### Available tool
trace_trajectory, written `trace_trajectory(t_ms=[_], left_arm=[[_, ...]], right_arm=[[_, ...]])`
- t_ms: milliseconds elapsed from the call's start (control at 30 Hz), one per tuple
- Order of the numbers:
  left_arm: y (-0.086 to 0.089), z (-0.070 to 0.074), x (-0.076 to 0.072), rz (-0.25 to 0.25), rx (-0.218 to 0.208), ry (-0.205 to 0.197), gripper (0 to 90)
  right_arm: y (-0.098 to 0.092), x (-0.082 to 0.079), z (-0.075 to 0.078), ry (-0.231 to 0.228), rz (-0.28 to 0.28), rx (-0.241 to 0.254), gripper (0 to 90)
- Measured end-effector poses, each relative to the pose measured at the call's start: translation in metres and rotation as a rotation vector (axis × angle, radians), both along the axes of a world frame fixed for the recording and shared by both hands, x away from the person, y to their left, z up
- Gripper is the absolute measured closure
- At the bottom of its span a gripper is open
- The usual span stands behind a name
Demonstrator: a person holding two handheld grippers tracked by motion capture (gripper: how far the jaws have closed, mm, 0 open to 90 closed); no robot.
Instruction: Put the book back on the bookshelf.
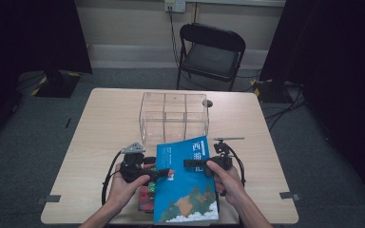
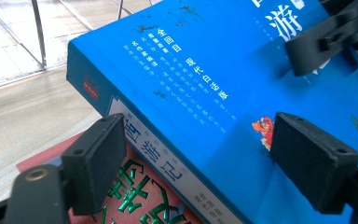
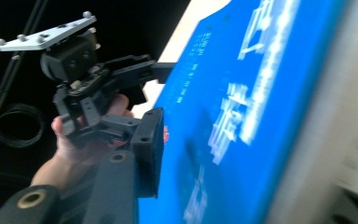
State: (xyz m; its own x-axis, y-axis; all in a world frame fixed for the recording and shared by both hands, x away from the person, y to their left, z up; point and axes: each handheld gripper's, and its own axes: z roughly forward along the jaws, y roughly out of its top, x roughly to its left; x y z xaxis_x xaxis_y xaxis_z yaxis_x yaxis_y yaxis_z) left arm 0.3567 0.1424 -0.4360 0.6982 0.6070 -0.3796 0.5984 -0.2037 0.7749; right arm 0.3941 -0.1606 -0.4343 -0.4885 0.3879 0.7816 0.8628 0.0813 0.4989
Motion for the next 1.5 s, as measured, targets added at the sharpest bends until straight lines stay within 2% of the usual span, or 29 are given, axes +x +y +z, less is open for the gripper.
trace_trajectory(t_ms=[33, 100, 133, 200, 233, 267, 300, 333, 400, 433, 500, 567, 667, 700, 800, 833, 867, 900, 933, 1000, 1033, 1100, 1133, 1233, 1267, 1300, 1400, 1433, 1500], left_arm=[[-0.001, 0.0, 0.0, 0.006, -0.001, 0.003, 16.5], [-0.001, 0.0, 0.0, 0.005, 0.005, 0.004, 15.4], [-0.001, 0.0, 0.0, 0.006, 0.0, 0.003, 15.5], [-0.001, 0.0, 0.0, 0.006, 0.001, 0.002, 15.4], [0.0, -0.001, 0.001, 0.0, 0.003, 0.002, 15.2], [0.0, -0.001, 0.001, 0.003, -0.003, 0.003, 15.2], [0.0, -0.001, 0.001, 0.003, -0.003, 0.003, 15.2], [0.0, -0.001, 0.001, -0.001, -0.005, 0.003, 15.5], [0.002, -0.001, 0.001, -0.012, -0.007, 0.008, 16.1], [0.002, -0.002, 0.001, -0.014, -0.017, 0.008, 16.1], [0.005, -0.003, 0.001, -0.02, -0.042, 0.019, 17.7], [0.006, -0.003, 0.001, -0.02, -0.053, 0.023, 17.4], [0.008, -0.003, 0.002, -0.025, -0.071, 0.03, 16.1], [0.008, -0.002, 0.001, -0.036, -0.095, 0.028, 15.2], [0.009, -0.001, 0.001, -0.044, -0.115, 0.033, 14.6], [0.011, -0.001, 0.002, -0.065, -0.149, 0.046, 14.6], [0.011, -0.001, 0.002, -0.08, -0.172, 0.055, 14.6], [0.011, 0.001, 0.001, -0.098, -0.19, 0.051, 14.6], [0.01, 0.002, 0.0, -0.11, -0.196, 0.046, 13.8], [0.008, 0.004, -0.002, -0.122, -0.209, 0.041, 13.8], [0.004, 0.007, -0.005, -0.158, -0.225, 0.021, 14.4], [0.0, 0.009, -0.008, -0.186, -0.232, 0.012, 16.6], [-0.003, 0.01, -0.01, -0.197, -0.221, 0.002, 16.6], [-0.006, 0.014, -0.014, -0.198, -0.229, 0.008, 17.3], [-0.006, 0.014, -0.014, -0.198, -0.229, 0.008, 20.1], [-0.003, 0.018, -0.014, -0.199, -0.255, 0.001, 24.2], [-0.001, 0.026, -0.014, -0.202, -0.249, -0.017, 29.5], [0.001, 0.033, -0.013, -0.208, -0.251, -0.04, 31.1], [0.003, 0.041, -0.012, -0.206, -0.257, -0.058, 34.1]], right_arm=[[0.003, 0.001, 0.001, 0.004, 0.011, 0.003, 51.2], [0.008, 0.003, 0.004, 0.011, 0.03, -0.005, 49.1], [0.009, 0.004, 0.005, -0.001, 0.041, -0.025, 50.3], [0.009, 0.004, 0.006, -0.01, 0.052, -0.034, 50.7], [0.01, 0.005, 0.006, -0.024, 0.046, -0.062, 63.3], [0.01, 0.005, 0.005, -0.043, 0.047, -0.081, 68.6], [0.01, 0.005, 0.005, -0.043, 0.047, -0.081, 68.6], [0.009, 0.004, 0.004, -0.081, 0.049, -0.075, 73.4], [0.009, 0.003, 0.005, -0.108, 0.051, -0.075, 74.8], [0.009, 0.003, 0.005, -0.108, 0.051, -0.075, 74.8], [0.009, 0.001, 0.008, -0.138, 0.055, -0.08, 75.8], [0.009, 0.001, 0.009, -0.137, 0.054, -0.078, 76.0], [0.008, -0.002, 0.013, -0.149, 0.044, -0.057, 76.8], [0.007, -0.004, 0.015, -0.168, 0.046, -0.053, 77.0], [0.006, -0.007, 0.02, -0.188, 0.042, -0.039, 77.4], [0.006, -0.008, 0.022, -0.196, 0.04, -0.035, 77.4], [0.007, -0.011, 0.025, -0.223, 0.04, -0.021, 77.7], [0.007, -0.013, 0.028, -0.237, 0.045, -0.012, 77.9], [0.009, -0.017, 0.035, -0.271, 0.05, 0.0, 78.4], [0.01, -0.019, 0.038, -0.279, 0.051, 0.004, 78.5], [0.011, -0.023, 0.044, -0.3, 0.053, 0.015, 78.9], [0.013, -0.026, 0.048, -0.313, 0.055, 0.023, 79.1], [0.013, -0.027, 0.05, -0.315, 0.057, 0.025, 79.2], [0.014, -0.03, 0.055, -0.334, 0.05, 0.039, 79.4], [0.014, -0.03, 0.055, -0.334, 0.05, 0.039, 79.4], [0.013, -0.033, 0.059, -0.353, 0.04, 0.051, 79.5], [0.013, -0.036, 0.064, -0.372, 0.037, 0.065, 79.6], [0.014, -0.038, 0.071, -0.409, 0.04, 0.065, 79.6], [0.017, -0.041, 0.081, -0.463, 0.043, 0.062, 79.7]])
